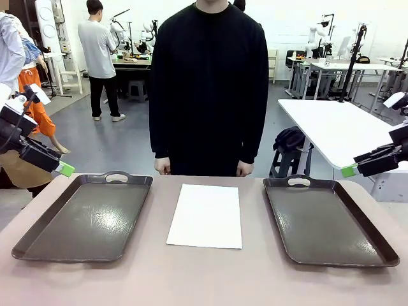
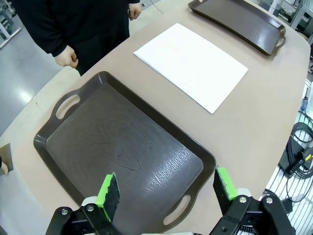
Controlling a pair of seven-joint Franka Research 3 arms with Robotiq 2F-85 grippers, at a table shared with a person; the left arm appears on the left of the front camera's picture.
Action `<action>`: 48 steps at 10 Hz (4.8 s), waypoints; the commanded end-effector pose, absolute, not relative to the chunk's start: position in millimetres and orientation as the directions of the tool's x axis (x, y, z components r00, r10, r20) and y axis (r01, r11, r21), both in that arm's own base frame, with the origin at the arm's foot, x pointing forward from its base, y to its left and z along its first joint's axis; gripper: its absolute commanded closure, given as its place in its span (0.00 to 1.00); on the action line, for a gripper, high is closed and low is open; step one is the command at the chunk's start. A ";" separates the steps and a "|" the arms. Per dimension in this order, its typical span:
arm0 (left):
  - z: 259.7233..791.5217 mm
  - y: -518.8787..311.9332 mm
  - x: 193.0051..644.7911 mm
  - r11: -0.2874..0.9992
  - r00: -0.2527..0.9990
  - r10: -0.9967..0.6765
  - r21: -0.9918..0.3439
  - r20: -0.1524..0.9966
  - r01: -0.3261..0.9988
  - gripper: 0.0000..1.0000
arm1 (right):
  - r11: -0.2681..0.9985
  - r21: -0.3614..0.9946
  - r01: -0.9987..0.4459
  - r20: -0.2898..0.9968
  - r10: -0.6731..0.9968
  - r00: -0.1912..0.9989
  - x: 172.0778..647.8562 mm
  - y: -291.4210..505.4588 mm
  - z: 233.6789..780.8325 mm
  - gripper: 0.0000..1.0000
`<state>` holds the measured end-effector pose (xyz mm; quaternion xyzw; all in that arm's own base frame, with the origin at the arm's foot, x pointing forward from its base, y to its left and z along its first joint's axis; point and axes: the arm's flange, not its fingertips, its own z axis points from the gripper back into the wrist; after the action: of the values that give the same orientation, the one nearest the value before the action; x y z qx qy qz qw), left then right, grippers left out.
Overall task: Sort the A4 documents.
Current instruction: Receive the A4 Paper.
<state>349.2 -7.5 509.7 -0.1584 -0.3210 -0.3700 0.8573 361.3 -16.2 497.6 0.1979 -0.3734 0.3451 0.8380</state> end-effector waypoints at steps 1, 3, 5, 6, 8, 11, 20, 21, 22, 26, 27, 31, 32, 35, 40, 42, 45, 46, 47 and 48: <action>485.6 -3.4 322.6 0.655 0.498 -0.532 -0.040 0.684 0.754 0.00 | 0.653 0.071 -0.754 0.768 0.447 0.459 344.6 -12.8 477.5 0.00; 485.2 -7.2 322.5 0.652 0.498 -0.534 -0.042 0.683 0.757 0.00 | 0.645 0.066 -0.761 0.764 0.458 0.454 344.9 -10.9 476.4 0.00; 485.6 -11.6 323.7 0.649 0.498 -0.538 -0.042 0.680 0.760 0.00 | 0.643 0.069 -0.763 0.765 0.457 0.454 345.1 -10.2 474.9 0.00; 486.7 -11.6 326.1 0.659 0.513 -0.530 -0.052 0.675 0.750 0.00 | 0.647 0.085 -0.758 0.770 0.440 0.462 346.8 -9.4 475.0 0.00; 509.9 -6.9 347.5 0.670 0.518 -0.536 -0.038 0.667 0.742 0.00 | 0.654 0.072 -0.753 0.759 0.454 0.467 360.5 -13.4 493.5 0.00; 509.9 -6.9 347.5 0.670 0.518 -0.536 -0.038 0.667 0.742 0.00 | 0.654 0.072 -0.753 0.759 0.454 0.467 360.5 -13.4 493.5 0.00; 509.9 -6.9 347.5 0.670 0.518 -0.536 -0.038 0.667 0.742 0.00 | 0.654 0.072 -0.753 0.759 0.454 0.467 360.5 -13.4 493.5 0.00; 509.9 -6.9 347.5 0.670 0.518 -0.536 -0.038 0.667 0.742 0.00 | 0.654 0.072 -0.753 0.759 0.454 0.467 360.5 -13.4 493.5 0.00; 509.9 -6.9 347.5 0.670 0.518 -0.536 -0.038 0.667 0.742 0.00 | 0.654 0.072 -0.753 0.759 0.454 0.467 360.5 -13.4 493.5 0.00; 509.9 -6.9 347.5 0.670 0.518 -0.536 -0.038 0.667 0.742 0.00 | 0.654 0.072 -0.753 0.759 0.454 0.467 360.5 -13.4 493.5 0.00; 509.9 -6.9 347.5 0.670 0.518 -0.536 -0.038 0.667 0.742 0.00 | 0.654 0.072 -0.753 0.759 0.454 0.467 360.5 -13.4 493.5 0.00; 509.9 -6.9 347.5 0.670 0.518 -0.536 -0.038 0.667 0.742 0.00 | 0.654 0.072 -0.753 0.759 0.454 0.467 360.5 -13.4 493.5 0.00; 509.9 -6.9 347.5 0.670 0.518 -0.536 -0.038 0.667 0.742 0.00 | 0.654 0.072 -0.753 0.759 0.454 0.467 360.5 -13.4 493.5 0.00; 509.9 -6.9 347.5 0.670 0.518 -0.536 -0.038 0.667 0.742 0.00 | 0.654 0.072 -0.753 0.759 0.454 0.467 360.5 -13.4 493.5 0.00; 509.9 -6.9 347.5 0.670 0.518 -0.536 -0.038 0.667 0.742 0.00 | 0.654 0.072 -0.753 0.759 0.454 0.467 360.5 -13.4 493.5 0.00; 509.9 -6.9 347.5 0.670 0.518 -0.536 -0.038 0.667 0.742 0.00 | 0.654 0.072 -0.753 0.759 0.454 0.467 360.5 -13.4 493.5 0.00; 509.9 -6.9 347.5 0.670 0.518 -0.536 -0.038 0.667 0.742 0.00 | 0.654 0.072 -0.753 0.759 0.454 0.467 360.5 -13.4 493.5 0.00; 509.9 -6.9 347.5 0.670 0.518 -0.536 -0.038 0.667 0.742 0.00 | 0.654 0.072 -0.753 0.759 0.454 0.467 360.5 -13.4 493.5 0.00; 509.9 -6.9 347.5 0.670 0.518 -0.536 -0.038 0.667 0.742 0.00 | 0.654 0.072 -0.753 0.759 0.454 0.467 360.5 -13.4 493.5 0.00; 509.9 -6.9 347.5 0.670 0.518 -0.536 -0.038 0.667 0.742 0.00 | 0.654 0.072 -0.753 0.759 0.454 0.467 360.5 -13.4 493.5 0.00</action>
<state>346.6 -8.2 511.4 -0.1578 -0.3194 -0.3700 0.8580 357.8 -12.5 496.8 0.1980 -0.3668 0.3574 0.8358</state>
